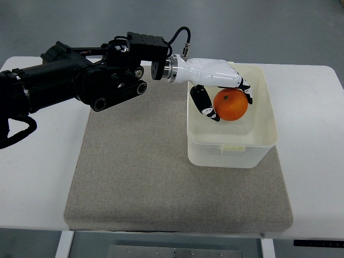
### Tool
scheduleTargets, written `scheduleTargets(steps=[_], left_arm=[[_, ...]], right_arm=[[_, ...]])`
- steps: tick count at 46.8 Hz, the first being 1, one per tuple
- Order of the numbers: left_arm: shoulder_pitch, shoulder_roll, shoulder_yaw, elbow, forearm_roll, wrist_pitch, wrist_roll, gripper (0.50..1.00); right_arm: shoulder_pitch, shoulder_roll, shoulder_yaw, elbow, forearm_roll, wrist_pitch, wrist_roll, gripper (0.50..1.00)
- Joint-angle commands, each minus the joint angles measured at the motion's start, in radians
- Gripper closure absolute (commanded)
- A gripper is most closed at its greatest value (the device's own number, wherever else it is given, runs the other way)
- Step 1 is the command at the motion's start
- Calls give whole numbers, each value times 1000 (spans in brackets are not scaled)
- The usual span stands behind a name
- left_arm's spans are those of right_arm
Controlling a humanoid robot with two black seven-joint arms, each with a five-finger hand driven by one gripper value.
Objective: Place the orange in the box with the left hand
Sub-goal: 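Open the left hand fingers to drop the orange into the box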
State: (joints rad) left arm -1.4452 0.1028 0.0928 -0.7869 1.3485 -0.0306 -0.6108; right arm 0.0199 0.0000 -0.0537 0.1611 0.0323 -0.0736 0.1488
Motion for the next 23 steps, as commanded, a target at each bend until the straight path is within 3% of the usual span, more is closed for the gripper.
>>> scheduleTargets(steps=[1,4,6,23], left_arm=[[14,-2,-2,1,-2,1,0,645],[16,-2,-8,0,-3,1,0,557],[17,-2,-8,1,-5,3,0,542],[23,-8,-7,1,-3,3,0,540]], right_arm=[[0,0,0,0,0,0,0,574],[0,0,0,0,0,0,0,574],[0,0,0,0,0,0,0,574],[0,0,0,0,0,0,0,574]])
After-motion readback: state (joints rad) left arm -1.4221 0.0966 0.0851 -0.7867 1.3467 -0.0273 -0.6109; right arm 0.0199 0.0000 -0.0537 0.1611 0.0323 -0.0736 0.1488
